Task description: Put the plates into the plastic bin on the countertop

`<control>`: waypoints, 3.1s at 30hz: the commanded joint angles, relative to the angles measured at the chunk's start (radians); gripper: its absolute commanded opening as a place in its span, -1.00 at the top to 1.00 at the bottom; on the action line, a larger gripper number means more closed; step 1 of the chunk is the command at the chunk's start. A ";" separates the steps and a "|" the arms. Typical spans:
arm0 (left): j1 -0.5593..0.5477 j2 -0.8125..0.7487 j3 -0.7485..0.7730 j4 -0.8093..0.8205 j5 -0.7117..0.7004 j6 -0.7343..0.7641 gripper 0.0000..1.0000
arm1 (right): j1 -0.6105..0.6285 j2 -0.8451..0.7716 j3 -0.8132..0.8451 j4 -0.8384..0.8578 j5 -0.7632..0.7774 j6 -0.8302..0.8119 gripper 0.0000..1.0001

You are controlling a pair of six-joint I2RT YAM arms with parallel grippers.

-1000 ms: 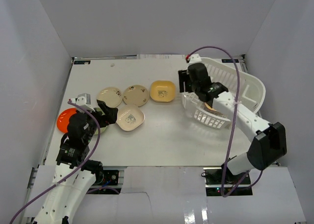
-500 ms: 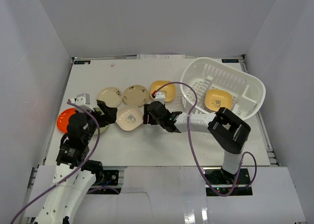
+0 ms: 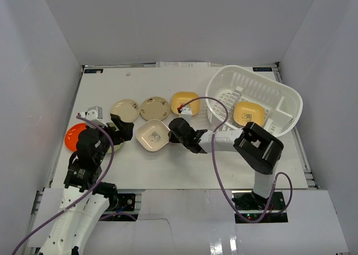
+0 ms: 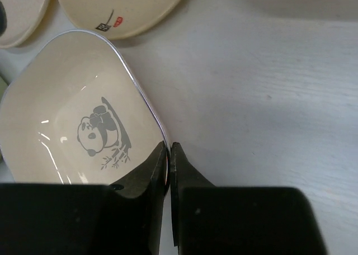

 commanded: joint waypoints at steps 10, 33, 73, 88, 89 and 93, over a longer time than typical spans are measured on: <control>0.004 -0.010 0.002 -0.004 0.019 0.008 -0.96 | -0.183 -0.739 -0.263 -0.119 0.291 -0.248 0.85; 0.004 -0.020 0.002 -0.002 0.023 0.011 -0.96 | -0.981 -0.712 -0.262 -0.306 0.078 -0.237 0.07; 0.000 -0.122 0.034 0.061 -0.216 0.057 -0.96 | 0.149 0.480 0.654 0.014 -0.186 0.157 -0.18; 0.000 -0.119 0.033 0.067 -0.207 0.057 -0.96 | 0.186 0.018 0.224 0.116 0.088 -0.006 0.84; 0.000 -0.121 0.033 0.065 -0.207 0.059 -0.96 | 0.185 -0.030 0.187 0.113 0.125 -0.032 0.85; 0.000 -0.130 0.028 0.062 -0.196 0.060 -0.96 | 0.116 -0.309 -0.026 0.043 0.266 -0.231 0.85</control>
